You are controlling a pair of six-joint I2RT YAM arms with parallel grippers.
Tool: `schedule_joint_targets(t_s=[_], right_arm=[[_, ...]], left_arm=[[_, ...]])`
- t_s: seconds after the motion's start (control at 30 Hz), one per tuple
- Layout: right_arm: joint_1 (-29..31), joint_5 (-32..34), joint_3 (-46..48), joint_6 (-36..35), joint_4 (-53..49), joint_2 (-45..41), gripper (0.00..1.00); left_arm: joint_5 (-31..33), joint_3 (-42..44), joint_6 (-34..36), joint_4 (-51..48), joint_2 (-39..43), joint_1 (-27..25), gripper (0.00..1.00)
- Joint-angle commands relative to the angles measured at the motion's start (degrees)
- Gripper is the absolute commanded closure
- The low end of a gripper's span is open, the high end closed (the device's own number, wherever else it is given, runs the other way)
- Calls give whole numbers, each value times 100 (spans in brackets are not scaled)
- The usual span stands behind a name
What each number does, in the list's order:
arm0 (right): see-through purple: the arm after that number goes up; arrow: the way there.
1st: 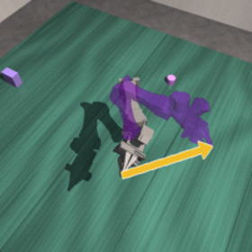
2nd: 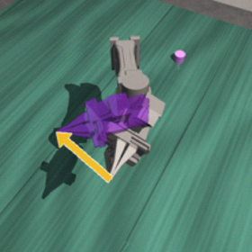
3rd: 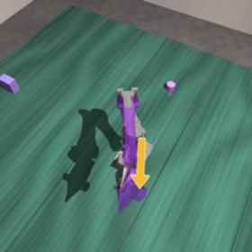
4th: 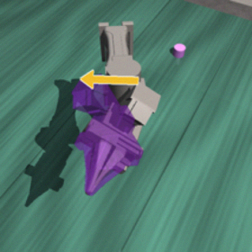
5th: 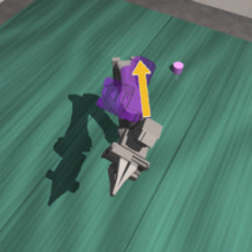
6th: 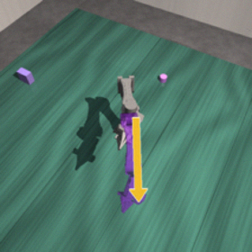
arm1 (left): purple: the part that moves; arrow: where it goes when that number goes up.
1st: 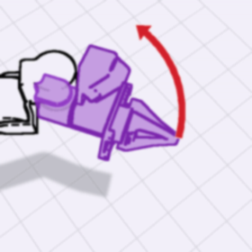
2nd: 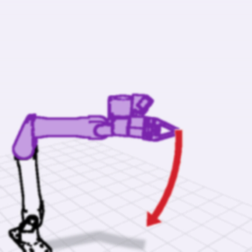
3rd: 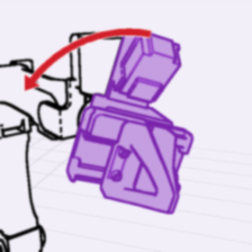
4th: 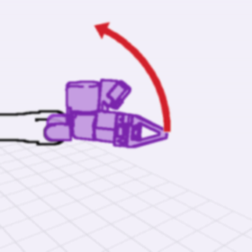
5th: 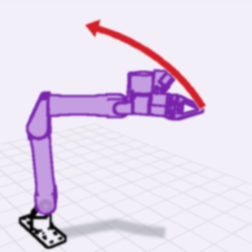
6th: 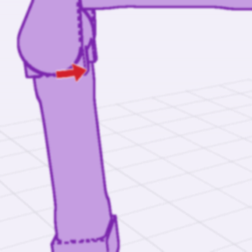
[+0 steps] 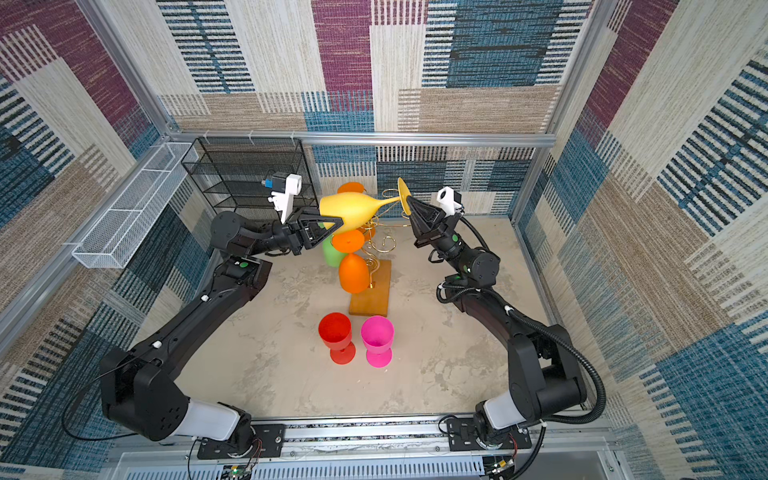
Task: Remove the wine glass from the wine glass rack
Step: 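Close the left gripper on the yellow glass bowl and open the right gripper, then lower the yellow glass beside the red glass with the left gripper while the right withdraws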
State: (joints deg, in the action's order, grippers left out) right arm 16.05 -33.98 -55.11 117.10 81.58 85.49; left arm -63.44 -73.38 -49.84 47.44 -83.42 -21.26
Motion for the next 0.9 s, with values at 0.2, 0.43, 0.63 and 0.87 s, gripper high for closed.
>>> schedule_joint_targets(t_s=[0.2,0.43,0.63,0.87], right_arm=[[-29,-522,5,115,2195,133,76],[-259,-694,72,-177,1887,-205,50],[-765,-1082,299,-1483,168,-1155,46],[-959,35,-1279,-7025,-6908,-2747,43]], left_arm=[[-426,-99,-466,1075,150,-45,93],[-375,-208,99,184,468,-45,100],[539,-715,2711,-3675,1441,-45,100],[3982,-1864,4278,-7812,2571,-45,100]])
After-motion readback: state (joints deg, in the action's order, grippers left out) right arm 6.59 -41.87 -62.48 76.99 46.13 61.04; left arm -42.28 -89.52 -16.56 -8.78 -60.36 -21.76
